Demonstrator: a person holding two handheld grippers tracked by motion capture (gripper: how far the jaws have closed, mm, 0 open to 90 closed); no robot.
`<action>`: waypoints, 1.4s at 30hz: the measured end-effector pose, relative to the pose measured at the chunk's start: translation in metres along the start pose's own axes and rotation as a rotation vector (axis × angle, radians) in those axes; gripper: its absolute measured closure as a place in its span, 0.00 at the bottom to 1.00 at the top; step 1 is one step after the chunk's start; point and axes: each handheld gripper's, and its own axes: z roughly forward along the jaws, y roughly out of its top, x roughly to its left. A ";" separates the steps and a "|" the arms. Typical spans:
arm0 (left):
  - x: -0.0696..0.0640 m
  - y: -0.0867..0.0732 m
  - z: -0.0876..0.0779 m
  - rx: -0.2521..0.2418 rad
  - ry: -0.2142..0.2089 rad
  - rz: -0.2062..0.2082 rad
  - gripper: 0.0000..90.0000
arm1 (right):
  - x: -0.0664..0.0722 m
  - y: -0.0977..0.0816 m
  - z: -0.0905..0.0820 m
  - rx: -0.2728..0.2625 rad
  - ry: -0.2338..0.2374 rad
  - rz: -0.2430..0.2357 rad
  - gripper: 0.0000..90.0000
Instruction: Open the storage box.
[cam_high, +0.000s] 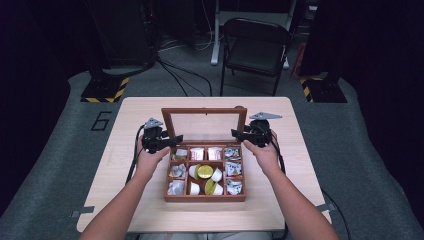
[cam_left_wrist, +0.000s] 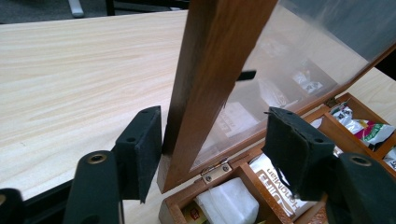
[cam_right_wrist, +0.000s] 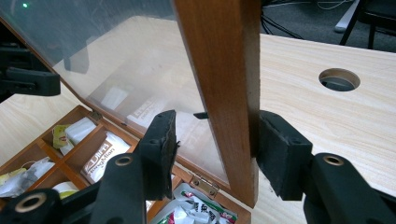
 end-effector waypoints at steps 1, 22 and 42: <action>0.000 0.000 0.000 0.000 0.000 0.000 0.42 | 0.000 0.000 0.000 -0.001 -0.001 0.002 0.55; 0.001 -0.005 0.009 -0.009 0.013 0.009 0.48 | -0.012 -0.015 0.009 0.031 -0.014 0.033 0.53; 0.001 -0.007 0.006 0.001 0.013 0.021 0.48 | -0.012 -0.030 0.020 0.026 0.000 -0.001 0.59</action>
